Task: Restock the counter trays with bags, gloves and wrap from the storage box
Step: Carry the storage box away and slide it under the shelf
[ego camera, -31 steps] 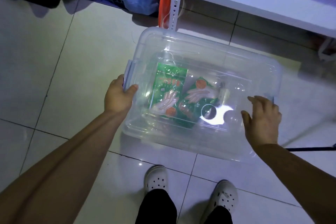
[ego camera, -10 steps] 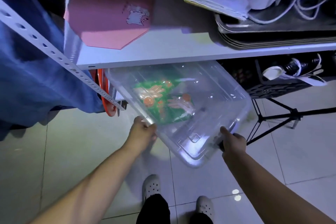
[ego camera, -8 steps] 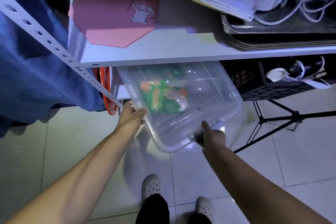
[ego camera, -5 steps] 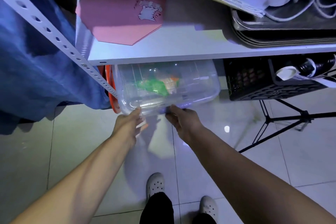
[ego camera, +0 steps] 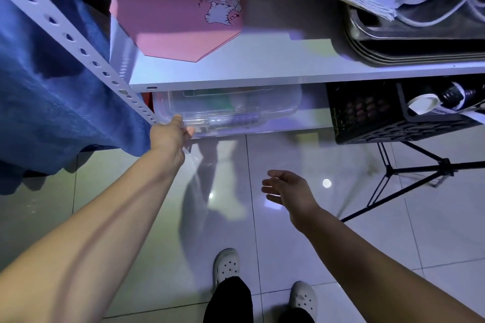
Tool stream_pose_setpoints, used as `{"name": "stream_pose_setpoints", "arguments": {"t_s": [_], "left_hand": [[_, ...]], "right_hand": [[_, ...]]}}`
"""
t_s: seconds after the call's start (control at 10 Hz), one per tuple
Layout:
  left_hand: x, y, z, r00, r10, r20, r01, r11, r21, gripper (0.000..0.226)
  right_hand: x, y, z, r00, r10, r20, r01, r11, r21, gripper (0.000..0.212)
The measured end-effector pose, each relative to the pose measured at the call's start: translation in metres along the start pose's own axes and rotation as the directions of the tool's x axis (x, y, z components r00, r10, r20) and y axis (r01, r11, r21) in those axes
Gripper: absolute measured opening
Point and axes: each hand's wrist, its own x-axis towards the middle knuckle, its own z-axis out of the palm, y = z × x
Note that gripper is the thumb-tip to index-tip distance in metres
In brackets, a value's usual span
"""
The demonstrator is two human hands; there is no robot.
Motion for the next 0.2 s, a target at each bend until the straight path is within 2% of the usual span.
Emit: {"name": "stream_pose_setpoints", "arguments": {"t_s": [0.1,0.2], "left_hand": [[0.0059,0.0006,-0.0007,1.0,0.012,-0.003,-0.012,1.0,-0.018,0.024],[0.0029,-0.0052,-0.0021,0.998,-0.047,-0.043,0.044,0.997,-0.058,0.02]], "right_hand": [[0.0013,0.0052,-0.0097,0.999,-0.015,-0.029,0.013,0.999,-0.046,0.022],[-0.0014,0.0073,-0.0195,0.998,-0.03,-0.049,0.025,0.994,-0.105,0.021]]}}
